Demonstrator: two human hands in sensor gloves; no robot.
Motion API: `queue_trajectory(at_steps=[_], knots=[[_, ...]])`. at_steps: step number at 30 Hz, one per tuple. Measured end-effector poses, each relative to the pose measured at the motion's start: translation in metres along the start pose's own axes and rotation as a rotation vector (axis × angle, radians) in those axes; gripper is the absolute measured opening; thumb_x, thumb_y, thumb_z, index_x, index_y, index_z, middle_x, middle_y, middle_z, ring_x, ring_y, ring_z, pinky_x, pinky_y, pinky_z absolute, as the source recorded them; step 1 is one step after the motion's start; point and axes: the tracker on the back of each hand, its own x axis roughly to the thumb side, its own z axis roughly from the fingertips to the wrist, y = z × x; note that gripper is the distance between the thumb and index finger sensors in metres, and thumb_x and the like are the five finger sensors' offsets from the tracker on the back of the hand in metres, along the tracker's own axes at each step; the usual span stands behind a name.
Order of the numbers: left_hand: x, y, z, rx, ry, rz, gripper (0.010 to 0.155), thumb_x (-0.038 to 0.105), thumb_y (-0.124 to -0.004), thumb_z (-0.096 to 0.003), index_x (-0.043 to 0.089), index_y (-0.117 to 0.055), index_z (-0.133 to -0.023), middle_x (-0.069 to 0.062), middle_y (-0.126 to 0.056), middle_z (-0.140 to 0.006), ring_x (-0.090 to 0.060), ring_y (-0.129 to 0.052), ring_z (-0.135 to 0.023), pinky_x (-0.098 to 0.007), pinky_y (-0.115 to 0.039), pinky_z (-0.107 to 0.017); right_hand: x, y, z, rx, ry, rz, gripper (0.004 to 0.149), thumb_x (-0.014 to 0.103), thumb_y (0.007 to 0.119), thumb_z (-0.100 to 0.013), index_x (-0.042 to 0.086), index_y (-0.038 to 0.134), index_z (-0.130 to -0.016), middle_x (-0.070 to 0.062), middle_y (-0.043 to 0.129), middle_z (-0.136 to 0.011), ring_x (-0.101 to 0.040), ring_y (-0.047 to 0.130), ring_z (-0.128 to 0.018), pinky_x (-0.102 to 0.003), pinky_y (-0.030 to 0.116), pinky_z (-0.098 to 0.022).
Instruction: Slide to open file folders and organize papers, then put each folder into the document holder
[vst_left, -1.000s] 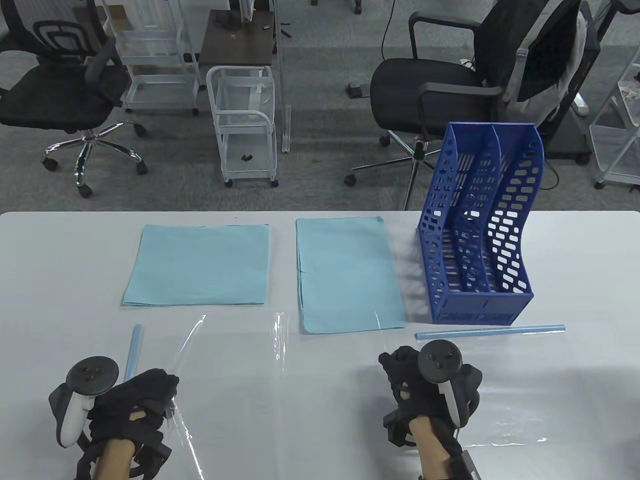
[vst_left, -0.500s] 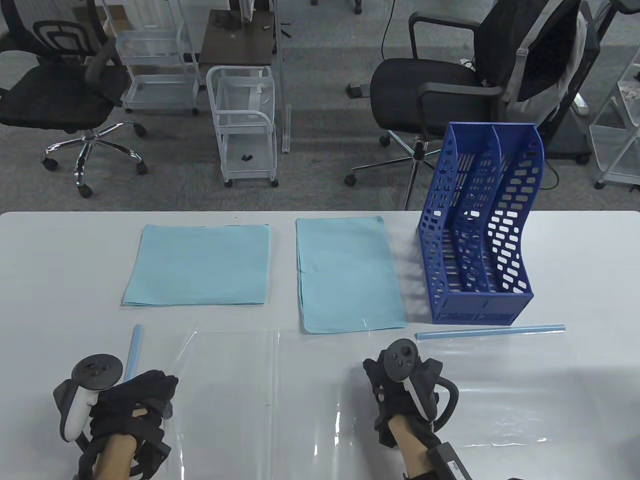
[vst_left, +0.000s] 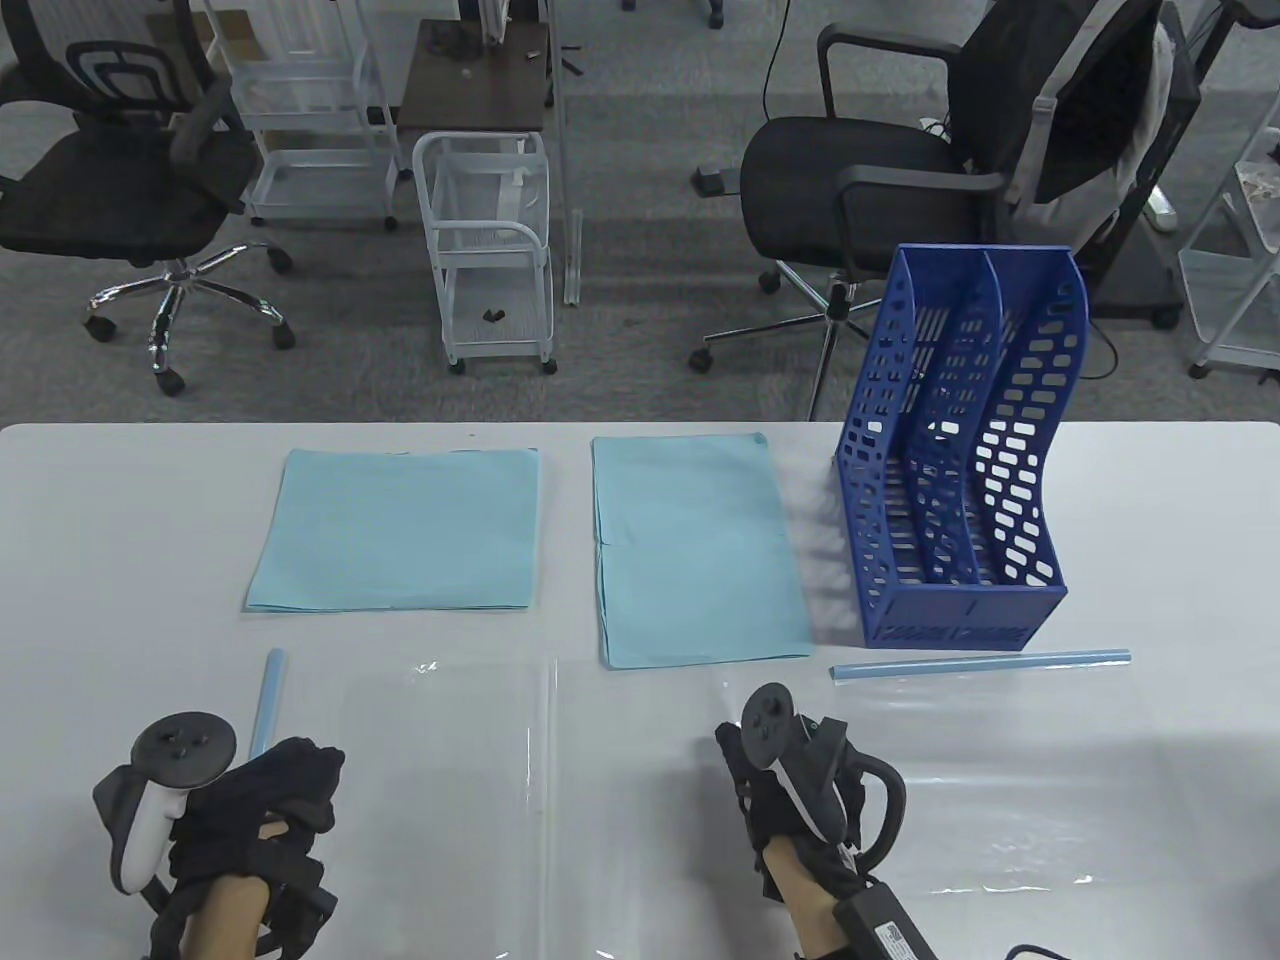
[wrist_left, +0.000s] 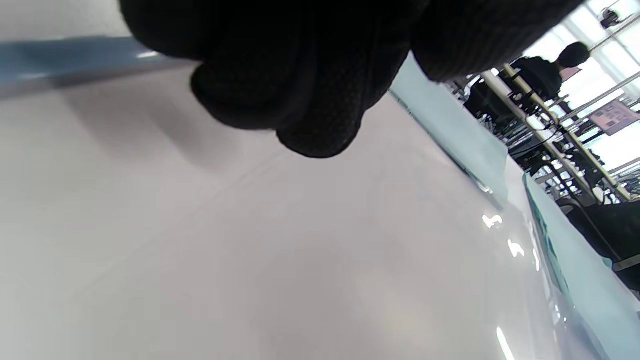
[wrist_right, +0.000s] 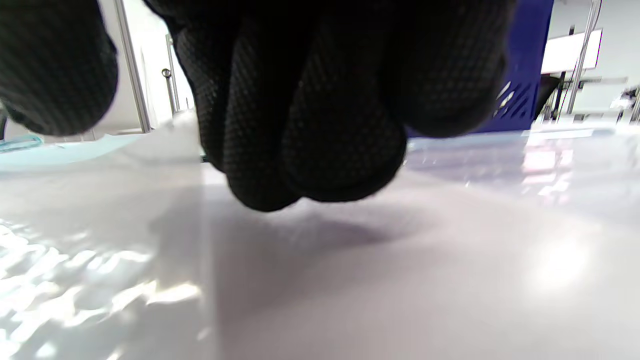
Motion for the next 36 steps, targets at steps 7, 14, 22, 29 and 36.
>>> queue_trajectory(at_steps=[7,14,22,29,36], knots=[[0.036,-0.033,0.013,0.021,-0.224,-0.175,0.064,0.055,-0.078,-0.0479,0.024,-0.073,-0.104,-0.007,-0.086,-0.102,-0.032,-0.092,-0.085,-0.054,-0.075,-0.066,0.010,-0.035,-0.008,-0.088,-0.026,-0.069,0.076,0.069,0.080,-0.036,0.027,0.068,-0.098,-0.001,0.086,-0.093,-0.030,0.090,-0.077,-0.048,0.077,-0.061],[0.048,-0.062,0.013,-0.081,-0.161,-0.405,0.068,0.059,-0.075,-0.0484,0.029,-0.066,-0.109,-0.004,-0.076,-0.112,-0.032,-0.082,-0.100,-0.055,-0.070,-0.072,0.060,-0.030,-0.040,0.051,-0.119,-0.197,0.087,0.072,0.079,-0.036,0.041,0.038,-0.106,0.008,0.041,-0.120,-0.027,0.051,-0.111,-0.048,0.053,-0.081],[0.051,-0.072,0.013,-0.111,-0.139,-0.471,0.070,0.060,-0.074,-0.0484,0.029,-0.064,-0.110,-0.003,-0.075,-0.113,-0.033,-0.079,-0.102,-0.055,-0.069,-0.073,0.115,-0.005,-0.085,0.279,-0.123,-0.078,0.098,0.076,0.081,-0.032,0.043,0.027,-0.106,0.008,0.025,-0.122,-0.028,0.035,-0.115,-0.049,0.041,-0.083],[0.052,-0.075,0.013,-0.106,-0.139,-0.493,0.070,0.061,-0.074,-0.0477,0.029,-0.065,-0.110,-0.003,-0.074,-0.113,-0.032,-0.079,-0.102,-0.055,-0.069,-0.073,0.123,0.021,-0.112,0.538,-0.089,-0.081,0.103,0.076,0.085,-0.030,0.039,0.027,-0.107,0.004,0.022,-0.122,-0.032,0.033,-0.114,-0.053,0.038,-0.082],[0.051,-0.074,0.011,-0.107,-0.138,-0.472,0.070,0.061,-0.074,-0.0477,0.029,-0.066,-0.110,-0.003,-0.075,-0.112,-0.032,-0.079,-0.101,-0.053,-0.070,-0.072,0.129,0.026,-0.112,0.517,-0.094,-0.005,0.101,0.073,0.087,-0.030,0.038,0.035,-0.108,0.002,0.026,-0.122,-0.034,0.035,-0.114,-0.057,0.042,-0.081]])
